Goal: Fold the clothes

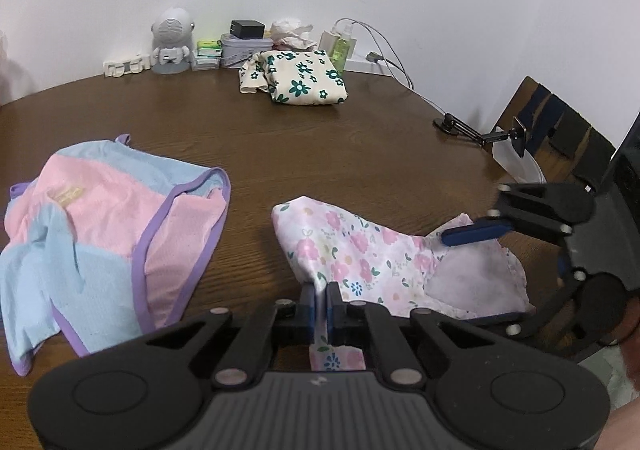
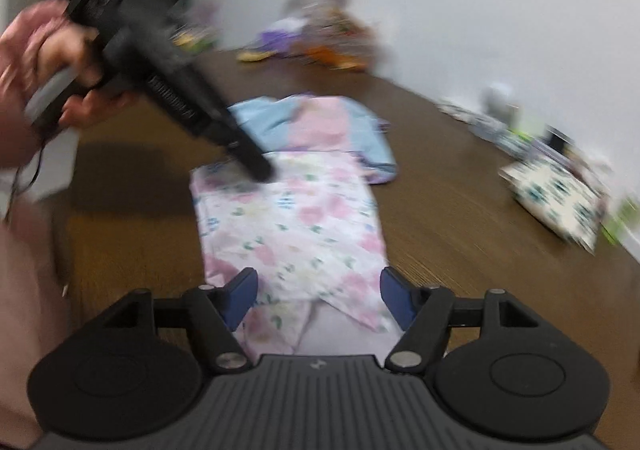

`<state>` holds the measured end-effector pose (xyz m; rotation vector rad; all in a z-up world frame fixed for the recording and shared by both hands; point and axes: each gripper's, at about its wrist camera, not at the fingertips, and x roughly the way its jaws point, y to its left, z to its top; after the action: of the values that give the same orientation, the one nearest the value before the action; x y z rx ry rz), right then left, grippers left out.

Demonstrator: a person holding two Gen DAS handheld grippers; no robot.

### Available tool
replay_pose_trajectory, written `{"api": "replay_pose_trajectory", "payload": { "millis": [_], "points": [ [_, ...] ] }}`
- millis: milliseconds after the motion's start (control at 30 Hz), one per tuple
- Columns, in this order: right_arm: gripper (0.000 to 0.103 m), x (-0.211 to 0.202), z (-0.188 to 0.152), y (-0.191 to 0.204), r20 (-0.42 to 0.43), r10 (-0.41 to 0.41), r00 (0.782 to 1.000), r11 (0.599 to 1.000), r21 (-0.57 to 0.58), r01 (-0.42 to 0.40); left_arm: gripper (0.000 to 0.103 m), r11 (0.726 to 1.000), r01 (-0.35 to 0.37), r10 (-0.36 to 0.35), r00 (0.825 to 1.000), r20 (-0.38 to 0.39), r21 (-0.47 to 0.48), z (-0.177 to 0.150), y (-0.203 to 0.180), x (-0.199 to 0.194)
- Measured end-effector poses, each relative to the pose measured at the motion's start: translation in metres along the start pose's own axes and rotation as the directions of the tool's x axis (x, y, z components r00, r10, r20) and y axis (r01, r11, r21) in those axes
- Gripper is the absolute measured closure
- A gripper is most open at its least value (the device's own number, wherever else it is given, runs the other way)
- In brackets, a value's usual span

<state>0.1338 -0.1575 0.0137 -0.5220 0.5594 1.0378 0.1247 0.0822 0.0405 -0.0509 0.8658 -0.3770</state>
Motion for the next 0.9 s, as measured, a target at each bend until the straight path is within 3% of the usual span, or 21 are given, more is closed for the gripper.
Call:
{"api": "replay_pose_trajectory", "payload": {
  "millis": [33, 100, 167, 300, 600, 767, 900],
  "points": [
    [0.036, 0.008, 0.004, -0.001, -0.034, 0.014, 0.999, 0.999, -0.033, -0.015, 0.099, 1.000, 0.000, 0.000, 1.000, -0.002, 0.006, 0.000, -0.001, 0.001],
    [0.051, 0.024, 0.008, -0.005, -0.098, 0.038, 0.994, 0.996, -0.078, -0.045, 0.099, 1.000, 0.004, -0.004, 1.000, -0.005, 0.016, -0.001, -0.002, 0.001],
    [0.056, 0.038, 0.011, -0.010, -0.149, 0.067, 0.987, 0.993, -0.090, -0.081, 0.099, 1.000, 0.016, -0.016, 1.000, -0.006, 0.027, 0.000, -0.004, 0.001],
    [0.051, 0.048, 0.011, -0.019, -0.170, 0.116, 0.979, 0.988, -0.081, -0.131, 0.099, 0.998, 0.037, -0.037, 0.999, 0.000, 0.042, 0.003, -0.006, 0.001],
    [0.042, 0.056, 0.005, -0.020, -0.162, 0.150, 0.975, 0.986, -0.050, -0.160, 0.099, 0.988, 0.109, -0.110, 0.994, -0.003, 0.108, 0.011, -0.037, 0.005],
    [0.042, 0.035, 0.006, -0.022, -0.162, 0.129, 0.978, 0.989, -0.044, -0.138, 0.099, 0.989, 0.095, -0.095, 0.995, -0.006, 0.114, 0.015, -0.040, 0.007],
    [0.042, 0.017, 0.014, -0.023, -0.226, 0.131, 0.965, 0.987, -0.061, -0.148, 0.099, 0.987, 0.102, -0.102, 0.995, -0.007, 0.123, 0.017, -0.043, 0.008]
  ]
}}
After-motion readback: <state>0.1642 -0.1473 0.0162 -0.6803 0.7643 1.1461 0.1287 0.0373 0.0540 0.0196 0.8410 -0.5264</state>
